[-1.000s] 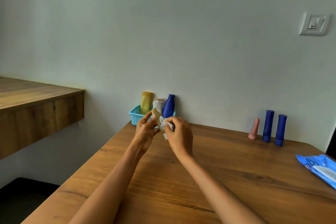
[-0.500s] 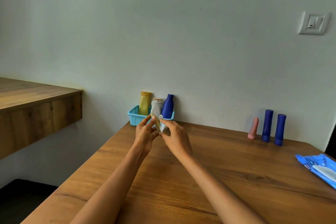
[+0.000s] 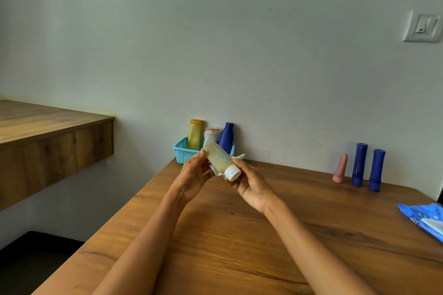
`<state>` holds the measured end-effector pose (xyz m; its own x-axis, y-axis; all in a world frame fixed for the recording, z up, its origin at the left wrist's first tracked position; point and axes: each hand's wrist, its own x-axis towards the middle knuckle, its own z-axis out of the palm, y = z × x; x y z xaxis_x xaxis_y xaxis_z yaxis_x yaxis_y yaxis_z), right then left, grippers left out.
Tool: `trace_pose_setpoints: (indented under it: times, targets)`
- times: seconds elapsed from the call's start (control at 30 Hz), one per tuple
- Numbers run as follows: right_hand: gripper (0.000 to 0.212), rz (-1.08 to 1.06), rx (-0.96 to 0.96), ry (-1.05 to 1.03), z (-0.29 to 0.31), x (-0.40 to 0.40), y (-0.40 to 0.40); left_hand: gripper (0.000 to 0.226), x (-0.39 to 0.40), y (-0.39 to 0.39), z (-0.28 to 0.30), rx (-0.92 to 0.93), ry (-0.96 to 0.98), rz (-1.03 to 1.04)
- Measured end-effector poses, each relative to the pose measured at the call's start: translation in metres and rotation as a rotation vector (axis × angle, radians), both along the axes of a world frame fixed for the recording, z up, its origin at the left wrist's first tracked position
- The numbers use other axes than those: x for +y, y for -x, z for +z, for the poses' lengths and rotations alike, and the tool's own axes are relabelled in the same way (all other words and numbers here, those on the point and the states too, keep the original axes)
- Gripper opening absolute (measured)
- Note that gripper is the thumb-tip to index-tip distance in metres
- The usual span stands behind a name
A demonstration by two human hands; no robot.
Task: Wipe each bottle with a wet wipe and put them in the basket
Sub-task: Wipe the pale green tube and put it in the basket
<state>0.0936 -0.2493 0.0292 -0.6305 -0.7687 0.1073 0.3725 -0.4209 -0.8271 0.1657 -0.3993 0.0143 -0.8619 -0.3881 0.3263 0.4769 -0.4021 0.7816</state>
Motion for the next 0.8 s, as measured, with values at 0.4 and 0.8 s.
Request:
trace_pose_setpoints:
  times: [0.4, 0.8]
  targets:
    - [0.023, -0.252, 0.184, -0.196, -0.002, -0.010, 0.009, 0.059, 0.001, -0.001, 0.001, 0.137, 0.010, -0.041]
    - [0.026, -0.661, 1.209, -0.400, 0.024, -0.029, -0.017, 0.023, -0.001, 0.006, -0.001, 0.088, 0.045, 0.047]
